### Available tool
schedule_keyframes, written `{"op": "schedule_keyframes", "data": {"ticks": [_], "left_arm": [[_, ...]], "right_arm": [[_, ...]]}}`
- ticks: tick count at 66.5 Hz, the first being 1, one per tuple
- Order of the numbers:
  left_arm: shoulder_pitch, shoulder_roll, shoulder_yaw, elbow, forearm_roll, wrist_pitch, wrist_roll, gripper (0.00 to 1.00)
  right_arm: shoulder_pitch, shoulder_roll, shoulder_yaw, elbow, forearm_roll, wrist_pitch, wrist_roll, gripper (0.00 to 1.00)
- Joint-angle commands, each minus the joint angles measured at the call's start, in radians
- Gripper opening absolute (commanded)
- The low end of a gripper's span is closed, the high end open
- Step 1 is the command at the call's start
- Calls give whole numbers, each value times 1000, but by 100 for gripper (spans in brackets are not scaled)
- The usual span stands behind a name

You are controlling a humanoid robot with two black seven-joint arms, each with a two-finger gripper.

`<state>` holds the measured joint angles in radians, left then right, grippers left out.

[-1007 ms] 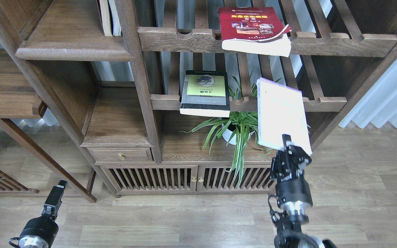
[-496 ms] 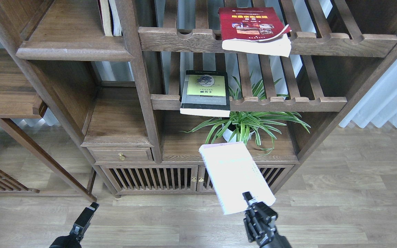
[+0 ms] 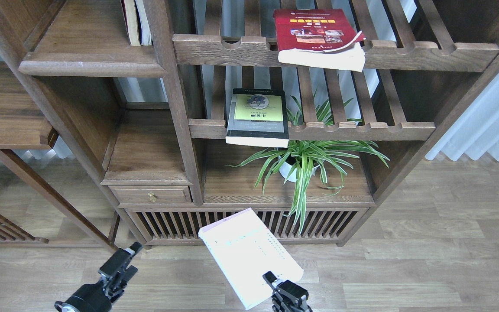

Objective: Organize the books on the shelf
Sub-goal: 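Lower the white book and grasp its edge with the left gripper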

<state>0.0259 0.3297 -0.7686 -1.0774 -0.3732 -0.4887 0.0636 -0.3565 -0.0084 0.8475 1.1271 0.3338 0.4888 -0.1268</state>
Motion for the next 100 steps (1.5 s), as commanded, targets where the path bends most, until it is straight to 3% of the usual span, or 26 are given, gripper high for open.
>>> {"op": "schedule_keyframes", "data": {"ticks": [1,26,52,87,100], "left_arm": [[-6,-27,0,-3,0,0,-1,100],[-44,-127,23,23,10,0,4,100],[-78,-129,115,54,10,0,-2,97],[-100,-166,138,50,10,0,-4,73],[-103,-164,160,48,11,0,5,54]], "right_arm": [[4,8,-22,-16,-6,0,-8,7],[4,8,-45,-20,-4,0,-10,8],[4,8,-47,-20,-4,0,-10,8],[-1,8,-44,-20,-13,0,-10,8],[-1,8,-44,-20,-18,0,-10,8]]}}
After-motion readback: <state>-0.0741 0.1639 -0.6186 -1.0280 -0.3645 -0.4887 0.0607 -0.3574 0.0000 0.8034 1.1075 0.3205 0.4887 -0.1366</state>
